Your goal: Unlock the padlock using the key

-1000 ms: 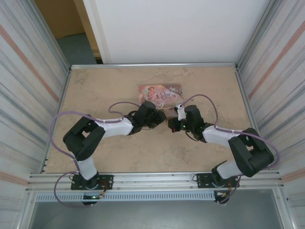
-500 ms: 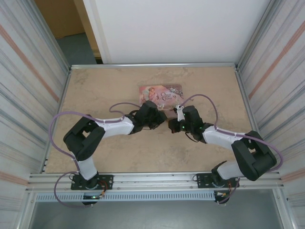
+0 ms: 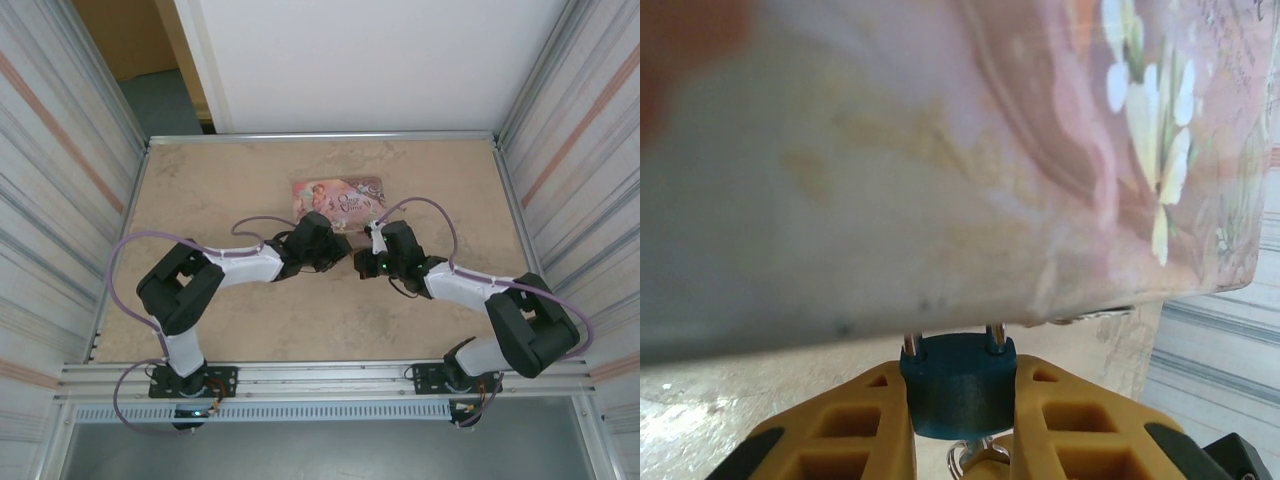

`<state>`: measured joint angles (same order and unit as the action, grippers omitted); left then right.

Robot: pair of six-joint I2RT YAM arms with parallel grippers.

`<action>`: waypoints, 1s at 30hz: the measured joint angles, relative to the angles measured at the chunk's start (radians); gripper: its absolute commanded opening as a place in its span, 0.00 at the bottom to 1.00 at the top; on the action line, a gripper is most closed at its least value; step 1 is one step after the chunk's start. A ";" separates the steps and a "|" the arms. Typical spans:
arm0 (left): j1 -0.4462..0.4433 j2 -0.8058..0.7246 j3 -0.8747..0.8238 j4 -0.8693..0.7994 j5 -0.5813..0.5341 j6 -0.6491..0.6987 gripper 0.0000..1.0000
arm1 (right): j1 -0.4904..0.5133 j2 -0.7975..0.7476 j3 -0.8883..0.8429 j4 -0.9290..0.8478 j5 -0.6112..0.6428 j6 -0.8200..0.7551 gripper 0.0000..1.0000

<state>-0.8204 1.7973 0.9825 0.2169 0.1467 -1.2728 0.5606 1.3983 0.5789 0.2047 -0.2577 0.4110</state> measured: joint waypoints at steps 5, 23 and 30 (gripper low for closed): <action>0.000 0.000 0.009 -0.008 -0.027 0.004 0.00 | -0.021 0.020 0.000 0.042 -0.041 0.000 0.00; 0.000 0.015 0.006 0.000 -0.089 -0.026 0.00 | -0.029 0.139 0.020 0.162 -0.074 0.023 0.00; 0.001 0.004 -0.008 0.033 -0.090 -0.026 0.00 | -0.058 0.135 0.047 0.125 -0.119 -0.009 0.00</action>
<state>-0.8192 1.8011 0.9749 0.2501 0.0563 -1.2987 0.5022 1.5330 0.6258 0.3298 -0.3767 0.4019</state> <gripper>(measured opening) 0.219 0.042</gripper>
